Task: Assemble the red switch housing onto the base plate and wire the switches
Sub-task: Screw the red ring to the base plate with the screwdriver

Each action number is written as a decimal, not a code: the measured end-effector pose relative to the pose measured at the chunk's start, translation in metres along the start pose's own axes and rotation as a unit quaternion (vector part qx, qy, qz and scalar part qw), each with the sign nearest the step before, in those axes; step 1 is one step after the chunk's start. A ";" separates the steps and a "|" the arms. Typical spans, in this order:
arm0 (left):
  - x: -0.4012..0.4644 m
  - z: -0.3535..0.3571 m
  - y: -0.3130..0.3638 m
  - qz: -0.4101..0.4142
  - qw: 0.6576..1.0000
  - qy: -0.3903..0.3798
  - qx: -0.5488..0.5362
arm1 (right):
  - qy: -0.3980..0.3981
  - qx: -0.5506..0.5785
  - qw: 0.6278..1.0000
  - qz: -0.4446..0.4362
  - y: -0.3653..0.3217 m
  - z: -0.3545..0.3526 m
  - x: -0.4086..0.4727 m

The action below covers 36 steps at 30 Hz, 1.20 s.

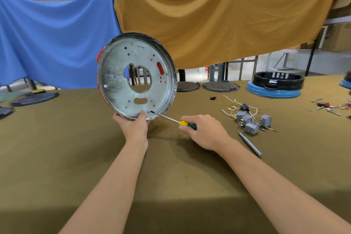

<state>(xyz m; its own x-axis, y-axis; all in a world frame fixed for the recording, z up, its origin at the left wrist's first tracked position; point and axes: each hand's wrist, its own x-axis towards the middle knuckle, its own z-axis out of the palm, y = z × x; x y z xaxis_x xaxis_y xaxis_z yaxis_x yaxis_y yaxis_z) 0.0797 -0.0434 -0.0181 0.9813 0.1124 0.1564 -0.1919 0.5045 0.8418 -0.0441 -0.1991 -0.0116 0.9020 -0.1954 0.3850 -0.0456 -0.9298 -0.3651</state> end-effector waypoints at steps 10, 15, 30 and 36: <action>0.003 0.000 -0.003 0.003 1.000 -0.008 0.010 | 0.002 -0.005 1.000 0.008 -0.001 0.000 0.000; 0.003 -0.001 -0.003 0.013 1.000 -0.006 0.017 | 0.001 -0.015 1.000 0.011 0.000 0.001 0.000; 0.001 -0.002 -0.007 0.146 0.973 -0.058 0.167 | 0.055 -0.188 0.978 -0.067 -0.010 -0.002 -0.006; 0.001 -0.004 -0.006 0.149 0.970 -0.054 0.182 | 0.033 -0.125 0.991 -0.045 -0.009 -0.001 -0.006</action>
<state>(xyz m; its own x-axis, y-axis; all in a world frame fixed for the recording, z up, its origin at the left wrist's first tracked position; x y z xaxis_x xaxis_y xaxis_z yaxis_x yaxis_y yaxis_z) 0.0821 -0.0432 -0.0253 0.8830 0.1065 0.4572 -0.4680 0.1254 0.8748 -0.0495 -0.1896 -0.0096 0.8776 -0.1214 0.4637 -0.0790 -0.9908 -0.1099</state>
